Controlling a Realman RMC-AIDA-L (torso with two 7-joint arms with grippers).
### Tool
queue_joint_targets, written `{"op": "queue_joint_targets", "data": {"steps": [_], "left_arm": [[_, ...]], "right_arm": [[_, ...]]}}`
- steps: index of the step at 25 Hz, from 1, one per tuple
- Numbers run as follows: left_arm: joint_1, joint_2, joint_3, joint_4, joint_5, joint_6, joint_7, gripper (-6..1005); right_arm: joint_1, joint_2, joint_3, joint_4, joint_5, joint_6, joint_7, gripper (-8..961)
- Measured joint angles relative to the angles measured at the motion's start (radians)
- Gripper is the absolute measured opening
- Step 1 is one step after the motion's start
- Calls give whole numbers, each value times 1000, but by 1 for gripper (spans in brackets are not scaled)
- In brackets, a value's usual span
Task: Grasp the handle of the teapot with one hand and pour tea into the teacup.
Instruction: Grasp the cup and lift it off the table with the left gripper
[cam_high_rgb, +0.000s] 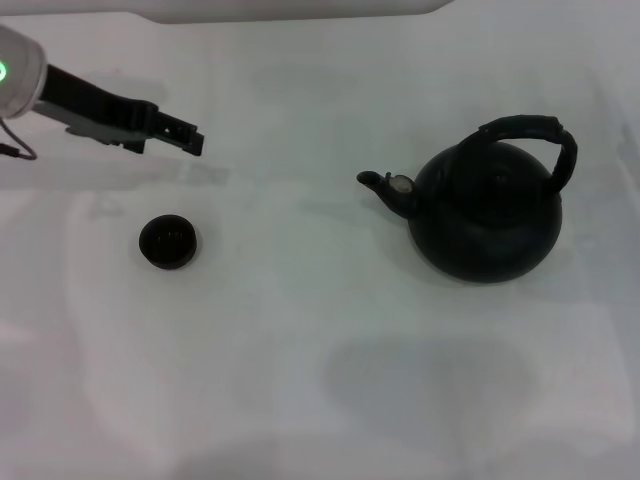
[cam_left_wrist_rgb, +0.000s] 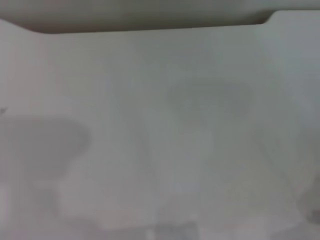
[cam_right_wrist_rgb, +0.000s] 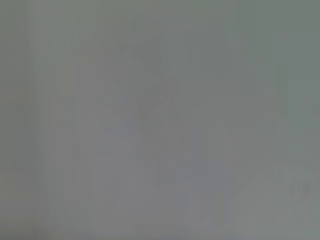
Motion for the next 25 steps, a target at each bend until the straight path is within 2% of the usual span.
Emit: {"op": "queue_joint_targets", "data": {"steps": [6,16,25], "left_arm": [[-36,-10,13,-38,58,9,-15,888],[-41,-25,71,-46,107,32,-29,888],[-46,-29,77,-46,136,32,-38,888]], "right_arm": [[5,0,1,2,0,10,0,849],[6,0,1,-1,0,23,0,846],[12,0,1,3,0,30,0,844]]}}
